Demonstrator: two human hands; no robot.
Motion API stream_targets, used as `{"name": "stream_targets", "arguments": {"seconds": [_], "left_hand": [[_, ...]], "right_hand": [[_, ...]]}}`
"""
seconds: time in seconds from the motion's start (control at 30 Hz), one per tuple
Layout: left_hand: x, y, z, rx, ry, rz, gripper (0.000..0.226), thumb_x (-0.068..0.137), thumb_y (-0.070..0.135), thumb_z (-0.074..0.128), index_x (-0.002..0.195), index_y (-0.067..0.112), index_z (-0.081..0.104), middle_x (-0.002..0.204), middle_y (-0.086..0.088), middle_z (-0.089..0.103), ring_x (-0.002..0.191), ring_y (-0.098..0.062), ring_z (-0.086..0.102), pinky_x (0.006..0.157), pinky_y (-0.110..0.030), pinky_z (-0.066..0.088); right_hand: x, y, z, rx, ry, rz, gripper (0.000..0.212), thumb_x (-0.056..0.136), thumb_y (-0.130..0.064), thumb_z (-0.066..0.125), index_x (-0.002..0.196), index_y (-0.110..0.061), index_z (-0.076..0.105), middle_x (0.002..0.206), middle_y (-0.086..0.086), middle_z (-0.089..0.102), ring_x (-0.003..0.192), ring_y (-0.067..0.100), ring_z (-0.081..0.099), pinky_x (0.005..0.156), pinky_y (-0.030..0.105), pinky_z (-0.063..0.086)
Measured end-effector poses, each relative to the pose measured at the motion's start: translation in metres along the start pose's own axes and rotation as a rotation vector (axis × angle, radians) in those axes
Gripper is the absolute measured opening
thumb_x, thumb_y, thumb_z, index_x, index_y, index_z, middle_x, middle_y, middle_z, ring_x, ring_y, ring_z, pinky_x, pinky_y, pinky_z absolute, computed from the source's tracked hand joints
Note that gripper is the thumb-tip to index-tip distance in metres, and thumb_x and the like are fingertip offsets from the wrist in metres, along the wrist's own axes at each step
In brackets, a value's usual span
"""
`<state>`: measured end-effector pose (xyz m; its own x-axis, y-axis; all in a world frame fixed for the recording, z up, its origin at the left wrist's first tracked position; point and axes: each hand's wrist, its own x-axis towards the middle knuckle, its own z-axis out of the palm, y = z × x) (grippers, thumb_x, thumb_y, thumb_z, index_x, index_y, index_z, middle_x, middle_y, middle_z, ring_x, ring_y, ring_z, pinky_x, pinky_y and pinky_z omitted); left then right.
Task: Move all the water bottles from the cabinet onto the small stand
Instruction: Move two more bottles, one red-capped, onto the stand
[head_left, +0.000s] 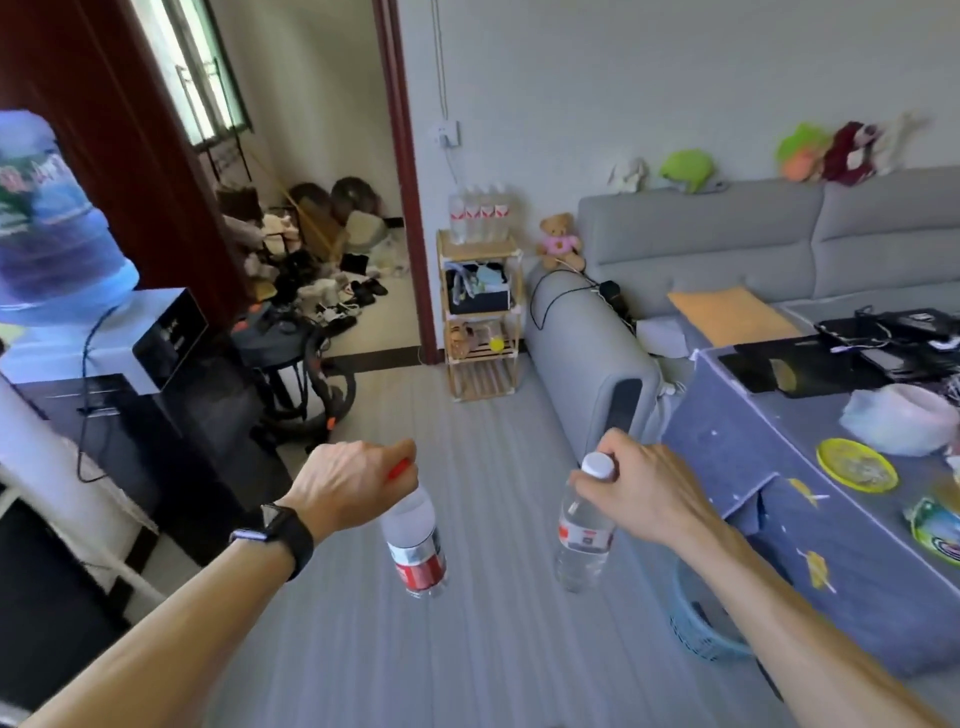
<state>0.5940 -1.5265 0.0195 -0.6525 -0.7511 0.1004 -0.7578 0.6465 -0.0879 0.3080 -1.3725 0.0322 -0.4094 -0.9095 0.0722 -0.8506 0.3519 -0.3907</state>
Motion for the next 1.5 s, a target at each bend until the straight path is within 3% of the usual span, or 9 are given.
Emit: {"name": "stream_targets", "arguments": {"seconds": [0.17,0.33,0.57,0.8,1.0,1.2,1.3,1.5], "left_hand": [[0.121,-0.027,0.009,-0.01,0.013,-0.037,0.024,0.094,0.051,0.029,0.09,0.029,0.035,0.069,0.001,0.06,0.062,-0.025,0.059,0.057,-0.035,0.053],[0.224,-0.061,0.023,-0.082,0.006,-0.132,0.027,0.096,0.057,0.027,0.095,0.032,0.037,0.074,0.005,0.062,0.062,-0.02,0.059,0.055,-0.033,0.049],[0.398,-0.128,0.061,-0.088,0.025,-0.132,0.033,0.096,0.059,0.028,0.095,0.029,0.041,0.077,0.004,0.065,0.067,-0.022,0.061,0.062,-0.038,0.054],[0.581,-0.2,0.063,-0.066,-0.016,-0.061,0.035,0.097,0.056,0.029,0.098,0.025,0.043,0.081,0.005,0.063,0.066,-0.021,0.059,0.056,-0.035,0.047],[0.716,-0.247,0.072,-0.085,-0.003,-0.108,0.039,0.096,0.06,0.028,0.1,0.024,0.042,0.079,0.002,0.065,0.068,-0.024,0.061,0.061,-0.038,0.052],[0.847,-0.277,0.1,-0.094,-0.053,-0.183,0.038,0.097,0.058,0.03,0.1,0.023,0.046,0.079,0.002,0.065,0.069,-0.024,0.062,0.065,-0.039,0.054],[0.908,-0.284,0.107,-0.076,-0.08,-0.179,0.035,0.098,0.054,0.03,0.102,0.023,0.047,0.087,0.002,0.067,0.074,-0.024,0.062,0.068,-0.039,0.054],[1.001,-0.31,0.125,-0.171,-0.014,-0.215,0.032,0.099,0.053,0.032,0.112,0.027,0.048,0.099,0.006,0.064,0.079,-0.021,0.061,0.062,-0.033,0.044]], "right_hand": [[0.146,0.002,-0.009,0.036,0.002,-0.08,0.031,0.081,-0.05,0.061,0.082,-0.023,0.045,0.081,0.001,0.063,0.085,0.031,0.055,0.069,0.039,0.047],[0.284,-0.002,-0.011,-0.002,0.021,-0.145,0.03,0.08,-0.053,0.059,0.083,-0.026,0.045,0.078,0.001,0.062,0.08,0.032,0.054,0.062,0.036,0.039],[0.471,-0.014,0.01,0.024,0.023,-0.104,0.027,0.078,-0.05,0.063,0.081,-0.027,0.049,0.076,-0.004,0.061,0.075,0.025,0.052,0.059,0.034,0.04],[0.628,-0.026,0.021,0.046,0.018,-0.025,0.029,0.077,-0.05,0.065,0.08,-0.025,0.052,0.069,-0.006,0.061,0.07,0.02,0.055,0.053,0.03,0.039],[0.76,-0.018,0.035,0.025,0.03,0.019,0.026,0.075,-0.049,0.063,0.082,-0.025,0.054,0.072,-0.005,0.063,0.075,0.025,0.057,0.064,0.035,0.049],[0.898,0.0,0.067,0.005,-0.057,-0.011,0.027,0.079,-0.046,0.065,0.076,-0.027,0.047,0.069,-0.007,0.055,0.072,0.023,0.05,0.05,0.028,0.03],[0.968,0.004,0.078,-0.005,-0.098,-0.04,0.029,0.077,-0.053,0.065,0.082,-0.028,0.051,0.073,-0.007,0.058,0.075,0.023,0.053,0.055,0.033,0.038],[1.096,-0.016,0.086,0.009,-0.14,-0.143,0.027,0.078,-0.055,0.059,0.08,-0.03,0.047,0.081,-0.009,0.062,0.079,0.018,0.058,0.06,0.033,0.045]]}}
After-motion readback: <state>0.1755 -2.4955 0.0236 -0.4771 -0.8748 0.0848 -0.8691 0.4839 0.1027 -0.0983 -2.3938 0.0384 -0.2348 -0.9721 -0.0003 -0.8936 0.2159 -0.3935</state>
